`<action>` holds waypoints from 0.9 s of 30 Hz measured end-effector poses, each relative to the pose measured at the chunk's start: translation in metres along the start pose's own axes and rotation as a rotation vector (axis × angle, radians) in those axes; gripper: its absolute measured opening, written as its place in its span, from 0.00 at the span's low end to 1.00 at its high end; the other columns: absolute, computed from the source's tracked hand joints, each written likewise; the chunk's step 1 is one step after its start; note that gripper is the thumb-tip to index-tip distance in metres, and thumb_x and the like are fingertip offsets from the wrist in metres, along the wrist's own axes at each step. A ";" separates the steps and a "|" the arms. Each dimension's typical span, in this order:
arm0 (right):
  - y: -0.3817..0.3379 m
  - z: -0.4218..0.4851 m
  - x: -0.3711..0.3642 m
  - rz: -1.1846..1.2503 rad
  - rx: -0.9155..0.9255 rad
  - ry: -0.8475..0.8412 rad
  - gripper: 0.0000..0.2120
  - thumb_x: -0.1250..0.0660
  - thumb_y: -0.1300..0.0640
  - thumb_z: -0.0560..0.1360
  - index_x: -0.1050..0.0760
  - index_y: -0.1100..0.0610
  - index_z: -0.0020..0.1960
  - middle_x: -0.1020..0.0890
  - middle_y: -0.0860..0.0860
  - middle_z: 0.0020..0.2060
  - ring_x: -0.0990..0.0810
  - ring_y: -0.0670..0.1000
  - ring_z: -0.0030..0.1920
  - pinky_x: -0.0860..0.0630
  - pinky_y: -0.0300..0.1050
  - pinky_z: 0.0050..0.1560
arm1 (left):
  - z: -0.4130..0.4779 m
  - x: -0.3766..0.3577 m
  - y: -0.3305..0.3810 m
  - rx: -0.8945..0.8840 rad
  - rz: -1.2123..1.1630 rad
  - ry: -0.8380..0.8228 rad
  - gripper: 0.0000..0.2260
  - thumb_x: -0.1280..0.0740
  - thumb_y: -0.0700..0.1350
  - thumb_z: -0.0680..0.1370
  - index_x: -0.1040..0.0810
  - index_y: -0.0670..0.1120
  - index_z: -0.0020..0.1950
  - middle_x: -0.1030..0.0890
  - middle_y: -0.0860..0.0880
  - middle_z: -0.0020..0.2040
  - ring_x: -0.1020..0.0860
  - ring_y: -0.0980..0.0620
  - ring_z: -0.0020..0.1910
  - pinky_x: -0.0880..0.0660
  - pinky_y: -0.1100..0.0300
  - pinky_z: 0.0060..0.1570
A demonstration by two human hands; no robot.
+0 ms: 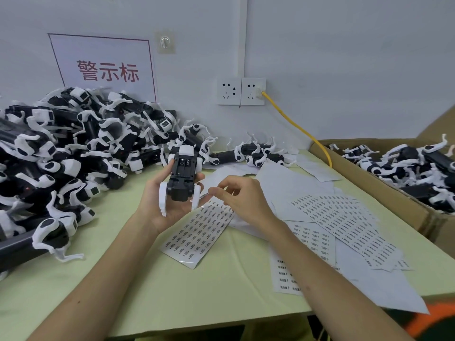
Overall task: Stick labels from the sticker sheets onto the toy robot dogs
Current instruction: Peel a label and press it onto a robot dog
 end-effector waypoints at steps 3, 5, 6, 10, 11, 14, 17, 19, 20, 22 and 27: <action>0.000 0.000 0.000 -0.013 -0.013 -0.010 0.17 0.28 0.32 0.68 0.19 0.45 0.38 0.19 0.45 0.29 0.24 0.43 0.31 0.27 0.38 0.36 | 0.000 0.000 0.002 -0.025 -0.018 0.023 0.23 0.35 0.61 0.81 0.15 0.43 0.60 0.16 0.44 0.48 0.20 0.46 0.43 0.18 0.47 0.51; 0.001 0.000 -0.001 -0.015 -0.036 -0.013 0.14 0.26 0.36 0.71 0.19 0.45 0.38 0.20 0.45 0.29 0.25 0.43 0.29 0.28 0.36 0.35 | 0.000 0.000 0.005 -0.067 0.008 0.038 0.23 0.36 0.60 0.81 0.17 0.43 0.61 0.17 0.44 0.49 0.20 0.46 0.42 0.18 0.48 0.51; 0.002 -0.001 -0.001 -0.001 -0.062 -0.019 0.12 0.26 0.39 0.73 0.19 0.46 0.38 0.19 0.46 0.28 0.25 0.42 0.27 0.29 0.35 0.34 | 0.001 0.000 0.006 -0.094 0.023 0.046 0.22 0.38 0.59 0.82 0.18 0.42 0.61 0.17 0.43 0.49 0.19 0.46 0.42 0.19 0.47 0.53; 0.007 -0.002 -0.007 0.176 -0.203 -0.062 0.08 0.27 0.51 0.77 0.18 0.52 0.41 0.17 0.48 0.30 0.21 0.48 0.26 0.27 0.38 0.30 | 0.000 -0.003 0.012 -0.184 0.071 0.036 0.22 0.42 0.58 0.84 0.16 0.43 0.56 0.17 0.41 0.48 0.19 0.45 0.42 0.20 0.49 0.54; 0.009 -0.003 -0.009 0.238 -0.249 -0.073 0.08 0.27 0.52 0.78 0.17 0.54 0.42 0.17 0.49 0.31 0.20 0.49 0.26 0.26 0.39 0.30 | -0.001 -0.005 0.013 -0.196 0.100 0.029 0.22 0.42 0.58 0.84 0.15 0.43 0.56 0.17 0.41 0.48 0.19 0.45 0.42 0.19 0.51 0.50; 0.013 -0.006 -0.013 0.404 -0.392 -0.094 0.09 0.26 0.52 0.77 0.16 0.57 0.45 0.16 0.50 0.33 0.18 0.51 0.29 0.24 0.39 0.31 | -0.002 -0.009 0.010 -0.213 0.249 0.045 0.22 0.42 0.59 0.82 0.13 0.46 0.55 0.15 0.41 0.49 0.17 0.45 0.44 0.19 0.54 0.45; 0.019 -0.011 -0.014 0.463 -0.481 -0.089 0.15 0.24 0.48 0.75 0.16 0.61 0.48 0.15 0.51 0.33 0.16 0.51 0.31 0.22 0.38 0.32 | -0.001 -0.015 0.003 -0.187 0.382 0.041 0.23 0.42 0.59 0.81 0.17 0.46 0.62 0.15 0.42 0.50 0.16 0.45 0.47 0.19 0.53 0.45; 0.021 -0.013 -0.015 0.478 -0.506 -0.079 0.18 0.23 0.47 0.73 0.17 0.63 0.47 0.15 0.52 0.33 0.16 0.51 0.32 0.22 0.39 0.33 | -0.002 -0.021 -0.002 -0.160 0.414 -0.008 0.24 0.41 0.58 0.81 0.22 0.43 0.67 0.17 0.40 0.51 0.17 0.45 0.47 0.18 0.53 0.43; 0.022 -0.014 -0.015 0.482 -0.509 -0.074 0.18 0.23 0.47 0.73 0.17 0.64 0.47 0.15 0.53 0.34 0.16 0.51 0.32 0.22 0.40 0.35 | -0.002 -0.024 -0.004 -0.162 0.429 -0.028 0.24 0.40 0.57 0.80 0.23 0.42 0.68 0.19 0.38 0.52 0.17 0.45 0.47 0.18 0.53 0.43; 0.022 -0.016 -0.016 0.489 -0.514 -0.058 0.18 0.22 0.50 0.73 0.17 0.66 0.47 0.15 0.57 0.37 0.17 0.54 0.34 0.22 0.44 0.38 | -0.002 -0.025 -0.005 -0.182 0.470 -0.038 0.23 0.37 0.56 0.80 0.22 0.41 0.67 0.21 0.36 0.53 0.18 0.44 0.47 0.19 0.54 0.42; 0.029 -0.017 -0.021 0.551 -0.577 -0.019 0.08 0.24 0.60 0.75 0.18 0.66 0.44 0.17 0.61 0.36 0.20 0.57 0.36 0.22 0.54 0.44 | -0.001 -0.027 -0.008 -0.210 0.528 -0.047 0.26 0.37 0.50 0.80 0.26 0.30 0.67 0.19 0.33 0.52 0.18 0.39 0.49 0.20 0.52 0.48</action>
Point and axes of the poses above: each hand's wrist, its own z-axis towards the middle knuckle, its own x-axis out of the back of the hand, y = z × x, the point moved 7 cm from there along z, towards the middle knuckle
